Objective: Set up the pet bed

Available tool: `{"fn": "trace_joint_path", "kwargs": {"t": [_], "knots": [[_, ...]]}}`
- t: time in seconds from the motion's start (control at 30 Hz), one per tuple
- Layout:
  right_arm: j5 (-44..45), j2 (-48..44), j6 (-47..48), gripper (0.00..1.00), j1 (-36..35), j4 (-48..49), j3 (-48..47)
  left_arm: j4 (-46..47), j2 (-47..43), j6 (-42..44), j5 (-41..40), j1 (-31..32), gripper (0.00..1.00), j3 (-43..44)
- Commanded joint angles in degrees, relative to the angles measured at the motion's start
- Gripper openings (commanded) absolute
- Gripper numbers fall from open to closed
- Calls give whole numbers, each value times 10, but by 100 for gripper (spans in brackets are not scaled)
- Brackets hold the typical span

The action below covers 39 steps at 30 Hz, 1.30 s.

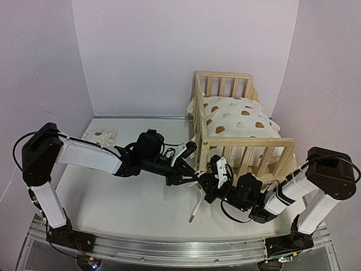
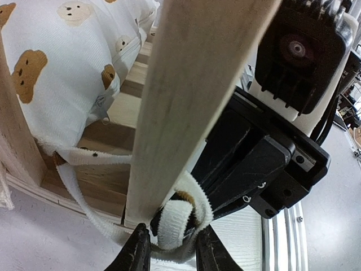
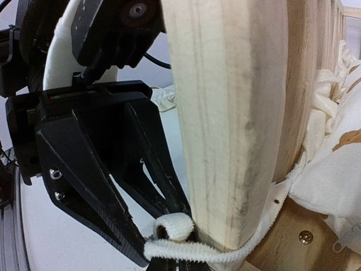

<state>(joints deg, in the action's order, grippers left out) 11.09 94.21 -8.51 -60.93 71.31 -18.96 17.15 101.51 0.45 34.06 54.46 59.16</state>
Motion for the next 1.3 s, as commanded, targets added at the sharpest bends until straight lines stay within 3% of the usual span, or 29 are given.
{"fn": "trace_joint_path", "kwargs": {"t": [0.0, 0.13, 0.33, 0.4, 0.77, 1.03, 1.2, 1.27], "knots": [[8, 0, 8, 0, 9, 40, -9, 5, 17, 8, -16, 1, 27, 49], [3, -1, 11, 0, 9, 40, -6, 6, 24, 2, -10, 1, 21, 57], [-6, 3, 11, 0, 9, 40, -5, 5, 10, 5, -39, 3, 2, 54], [-8, 4, 11, 0, 9, 40, -8, 5, 10, 3, -44, 3, 1, 55], [-3, 3, 7, 0, 9, 34, -19, 5, 34, -31, 2, 15, 20, 80], [18, -5, 8, 0, 9, 28, -13, 4, -68, -57, -56, 10, 42, 8], [12, -5, 14, 0, 8, 28, -12, 4, -89, -90, -62, 1, 44, 14], [11, -5, 14, 0, 8, 27, -12, 4, -79, -91, -52, -2, 38, 29]]}}
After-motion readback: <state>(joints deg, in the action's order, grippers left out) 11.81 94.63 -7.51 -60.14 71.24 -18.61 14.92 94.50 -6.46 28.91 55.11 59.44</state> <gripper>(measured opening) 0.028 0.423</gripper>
